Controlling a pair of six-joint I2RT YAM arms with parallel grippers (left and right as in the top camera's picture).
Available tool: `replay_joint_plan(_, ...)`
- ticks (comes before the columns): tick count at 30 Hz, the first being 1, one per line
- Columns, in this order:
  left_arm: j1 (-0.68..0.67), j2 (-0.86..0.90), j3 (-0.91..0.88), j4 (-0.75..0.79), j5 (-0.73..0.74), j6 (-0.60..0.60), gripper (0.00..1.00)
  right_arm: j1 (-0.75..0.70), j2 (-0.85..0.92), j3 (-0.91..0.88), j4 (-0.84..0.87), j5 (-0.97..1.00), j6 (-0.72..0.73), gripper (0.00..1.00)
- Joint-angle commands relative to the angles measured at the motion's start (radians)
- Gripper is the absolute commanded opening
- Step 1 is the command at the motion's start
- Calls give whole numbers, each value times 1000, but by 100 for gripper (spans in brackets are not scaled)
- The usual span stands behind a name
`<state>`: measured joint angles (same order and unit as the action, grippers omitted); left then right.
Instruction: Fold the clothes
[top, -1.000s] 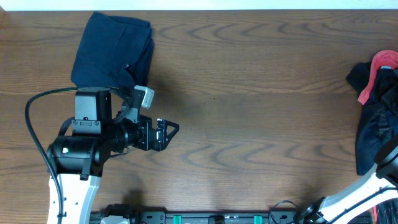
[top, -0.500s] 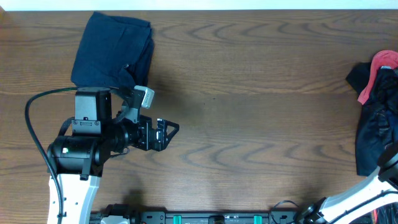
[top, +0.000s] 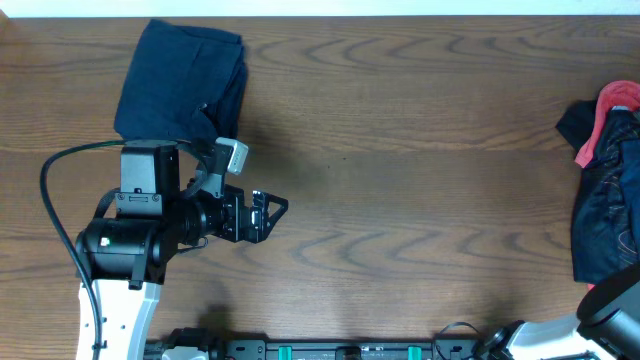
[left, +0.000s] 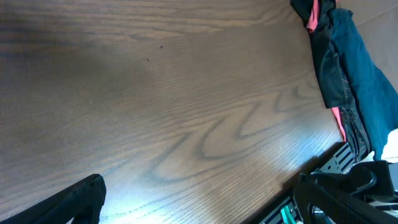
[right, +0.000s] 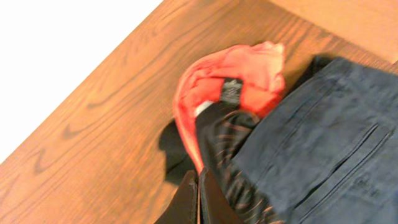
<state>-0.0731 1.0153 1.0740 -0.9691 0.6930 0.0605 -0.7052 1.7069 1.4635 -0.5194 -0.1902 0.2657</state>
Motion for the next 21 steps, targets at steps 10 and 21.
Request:
replay_joint_plan(10,-2,-3,16,-10,3,11,98,18,155,-5,-274,369,33,61)
replay_joint_plan(21,-2,-3,8,-9,2,16,98,32,161,-61,-280,404,-222,65)
